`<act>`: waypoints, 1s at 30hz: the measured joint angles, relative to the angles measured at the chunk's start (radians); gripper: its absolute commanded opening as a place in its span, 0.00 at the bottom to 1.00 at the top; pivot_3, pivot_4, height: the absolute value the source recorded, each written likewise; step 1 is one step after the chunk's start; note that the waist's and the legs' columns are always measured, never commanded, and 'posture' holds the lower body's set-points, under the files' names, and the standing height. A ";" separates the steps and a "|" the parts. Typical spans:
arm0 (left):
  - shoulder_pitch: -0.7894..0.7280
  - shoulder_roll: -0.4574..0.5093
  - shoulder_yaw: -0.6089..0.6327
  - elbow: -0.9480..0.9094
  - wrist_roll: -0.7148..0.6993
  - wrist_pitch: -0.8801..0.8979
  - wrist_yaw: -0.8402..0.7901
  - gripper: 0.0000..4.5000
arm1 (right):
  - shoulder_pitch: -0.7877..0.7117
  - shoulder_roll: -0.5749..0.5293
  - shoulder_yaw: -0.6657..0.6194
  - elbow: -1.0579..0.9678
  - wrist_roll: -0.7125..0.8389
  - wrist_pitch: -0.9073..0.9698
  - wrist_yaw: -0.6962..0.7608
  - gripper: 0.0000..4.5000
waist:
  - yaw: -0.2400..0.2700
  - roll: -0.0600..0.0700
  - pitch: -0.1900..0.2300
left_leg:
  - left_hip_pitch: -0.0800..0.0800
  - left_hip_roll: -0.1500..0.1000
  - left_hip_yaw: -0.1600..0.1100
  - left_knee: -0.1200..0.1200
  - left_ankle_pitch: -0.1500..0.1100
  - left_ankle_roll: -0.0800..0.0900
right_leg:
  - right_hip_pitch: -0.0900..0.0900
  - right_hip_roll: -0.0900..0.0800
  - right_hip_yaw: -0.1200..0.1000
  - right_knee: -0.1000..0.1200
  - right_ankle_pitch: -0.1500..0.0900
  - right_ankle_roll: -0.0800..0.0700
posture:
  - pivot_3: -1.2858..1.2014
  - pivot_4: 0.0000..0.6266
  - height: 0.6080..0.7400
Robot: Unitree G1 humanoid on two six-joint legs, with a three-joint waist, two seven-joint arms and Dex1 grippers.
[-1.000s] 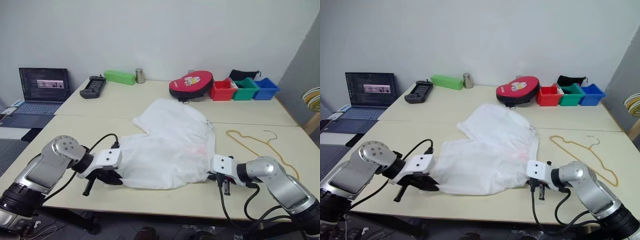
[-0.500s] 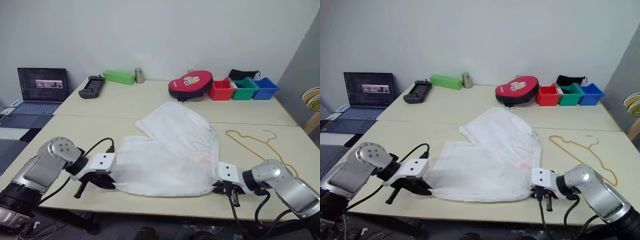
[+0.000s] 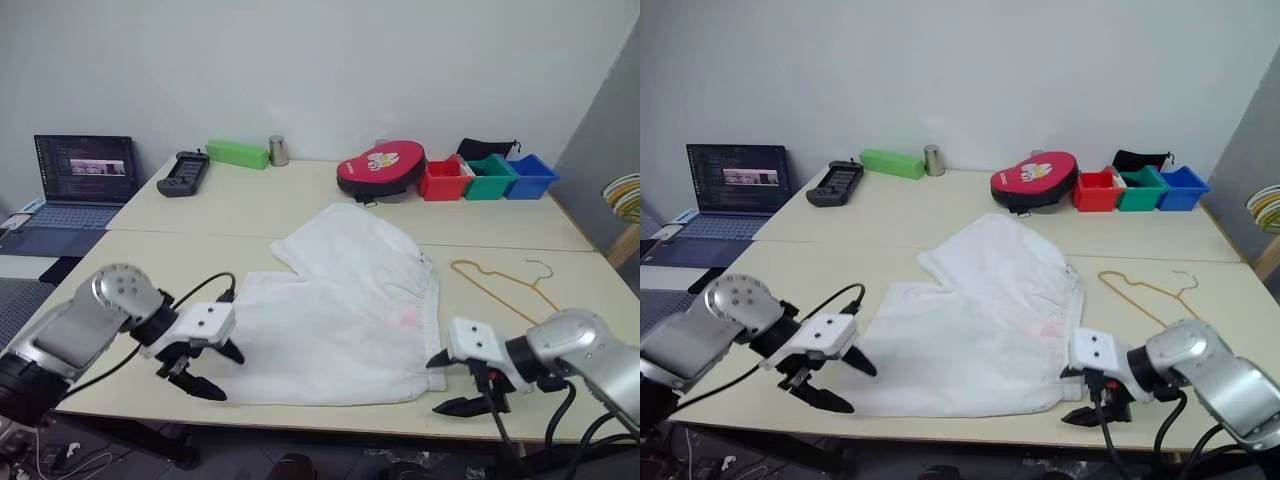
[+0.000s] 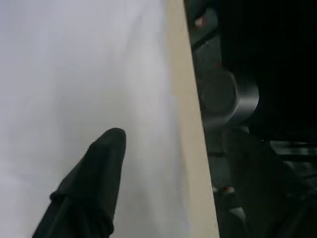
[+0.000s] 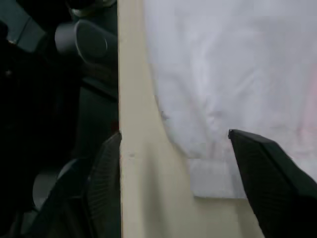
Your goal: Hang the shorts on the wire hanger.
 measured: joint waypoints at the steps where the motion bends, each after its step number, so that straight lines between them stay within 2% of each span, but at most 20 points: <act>1: -0.048 -0.060 0.014 -0.002 -0.039 0.064 0.009 0.74 | -0.016 0.006 -0.018 0.024 0.010 0.021 -0.018 0.93 | 0.002 0.000 0.000 | 0.000 -0.001 -0.001 0.001 0.000 0.000 | 0.000 0.000 0.000 0.000 -0.002 0.003 | 0.61 0.00 1.00; 4: -0.149 -0.257 0.048 0.006 -0.110 0.194 0.118 0.74 | -0.065 0.024 -0.070 0.164 0.004 0.053 -0.086 0.93 | 0.000 -0.001 -0.001 | 0.000 -0.001 0.001 0.002 0.000 0.000 | 0.002 0.000 0.002 -0.001 0.002 0.000 | 0.60 0.00 1.00; 6: -0.183 -0.381 0.070 0.041 -0.107 0.249 0.243 0.74 | -0.098 0.031 -0.093 0.270 -0.015 0.052 -0.141 0.93 | -0.006 -0.001 -0.001 | 0.001 -0.001 0.002 0.002 0.000 0.001 | 0.002 -0.001 0.003 -0.001 0.002 0.000 | 0.59 0.00 1.00; 10: -0.193 -0.638 0.079 0.084 -0.032 0.220 0.507 0.74 | -0.207 0.043 -0.108 0.604 -0.127 -0.019 -0.299 0.93 | -0.018 0.000 -0.002 | -0.001 -0.002 0.004 0.002 -0.001 0.001 | -0.002 -0.003 0.007 0.000 0.003 0.000 | 0.58 0.00 1.00; 13: -0.150 -0.754 0.047 0.080 0.024 0.191 0.626 0.74 | -0.266 0.043 -0.120 0.835 -0.208 -0.098 -0.391 0.93 | -0.025 0.001 -0.003 | -0.001 -0.001 0.004 0.000 -0.001 0.001 | -0.002 -0.003 0.009 0.000 0.003 0.000 | 0.58 0.00 1.00; 16: -0.110 -0.820 0.013 0.077 0.070 0.171 0.690 0.74 | -0.293 0.048 -0.118 0.993 -0.244 -0.163 -0.407 0.93 | -0.026 0.003 -0.004 | 0.000 0.000 0.004 0.000 -0.001 0.001 | -0.002 -0.002 0.009 0.001 0.003 -0.001 | 0.58 0.00 1.00; 22: -0.080 -0.877 -0.016 0.139 0.182 0.065 0.770 0.74 | -0.361 0.060 -0.114 1.242 -0.284 -0.215 -0.400 0.93 | -0.028 0.009 -0.007 | 0.001 -0.001 0.005 0.001 0.000 0.002 | 0.000 -0.001 0.010 0.001 0.005 -0.003 | 0.59 0.00 1.00; 30: -0.072 -0.914 -0.016 0.150 0.207 0.050 0.791 0.74 | -0.417 0.063 -0.084 1.498 -0.369 -0.315 -0.402 0.93 | -0.023 0.010 -0.008 | 0.000 -0.001 0.005 0.000 0.000 0.002 | -0.001 -0.001 0.010 0.000 0.005 -0.002 | 0.60 0.00 1.00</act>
